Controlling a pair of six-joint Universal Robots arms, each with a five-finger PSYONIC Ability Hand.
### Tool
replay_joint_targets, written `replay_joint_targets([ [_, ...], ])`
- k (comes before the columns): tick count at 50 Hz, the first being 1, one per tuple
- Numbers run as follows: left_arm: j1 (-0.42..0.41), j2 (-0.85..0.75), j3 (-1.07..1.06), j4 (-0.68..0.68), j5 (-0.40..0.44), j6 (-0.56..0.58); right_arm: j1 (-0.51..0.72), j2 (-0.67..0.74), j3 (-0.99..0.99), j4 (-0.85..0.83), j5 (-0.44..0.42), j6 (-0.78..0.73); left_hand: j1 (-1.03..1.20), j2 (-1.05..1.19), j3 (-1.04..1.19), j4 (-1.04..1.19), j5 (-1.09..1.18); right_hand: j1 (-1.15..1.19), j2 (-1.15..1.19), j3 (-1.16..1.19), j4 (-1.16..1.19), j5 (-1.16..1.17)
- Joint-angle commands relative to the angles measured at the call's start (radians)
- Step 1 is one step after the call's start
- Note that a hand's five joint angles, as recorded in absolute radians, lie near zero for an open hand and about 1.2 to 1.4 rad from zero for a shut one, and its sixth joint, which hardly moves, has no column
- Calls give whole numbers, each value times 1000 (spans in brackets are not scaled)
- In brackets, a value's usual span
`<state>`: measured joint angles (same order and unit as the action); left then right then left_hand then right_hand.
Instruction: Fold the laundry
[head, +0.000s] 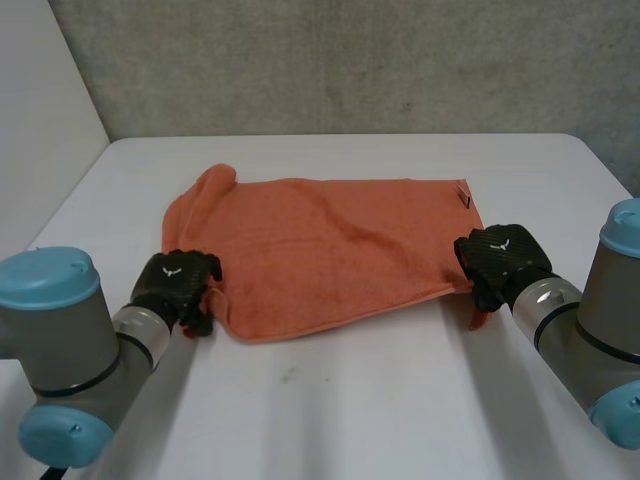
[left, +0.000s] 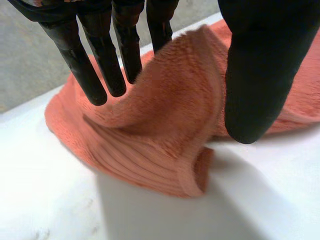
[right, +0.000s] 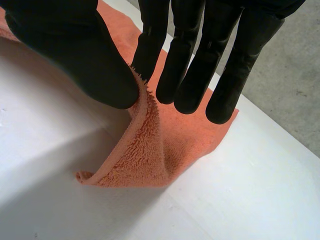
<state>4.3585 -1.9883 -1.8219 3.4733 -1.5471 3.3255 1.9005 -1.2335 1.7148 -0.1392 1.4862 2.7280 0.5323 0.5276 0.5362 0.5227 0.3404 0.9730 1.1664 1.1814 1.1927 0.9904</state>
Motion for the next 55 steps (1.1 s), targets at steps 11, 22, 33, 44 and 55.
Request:
replay_joint_targets([
  [11, 90, -37, 9, 107, -111, 49, -61, -27, -4, 12, 14, -74, 327, 332, 323, 337, 344, 423, 230, 215, 204, 231],
  [22, 104, 85, -60, 50, -107, 221, -69, -116, -29, 129, 17, -152, 864, 869, 860, 874, 881, 423, 230, 215, 204, 231],
  [33, 81, 512, -39, -227, -12, 324, -120, -271, -132, 605, 5, -398, 864, 869, 860, 874, 881, 423, 230, 215, 204, 231],
  [44, 124, 309, -33, -407, 68, 454, -136, -132, -90, 653, 12, -499, 864, 869, 860, 874, 881, 423, 230, 215, 204, 231],
  [55, 142, -15, 319, -241, 6, 523, -89, 164, -469, 511, 123, -484, 864, 869, 860, 874, 881, 423, 230, 215, 204, 231],
])
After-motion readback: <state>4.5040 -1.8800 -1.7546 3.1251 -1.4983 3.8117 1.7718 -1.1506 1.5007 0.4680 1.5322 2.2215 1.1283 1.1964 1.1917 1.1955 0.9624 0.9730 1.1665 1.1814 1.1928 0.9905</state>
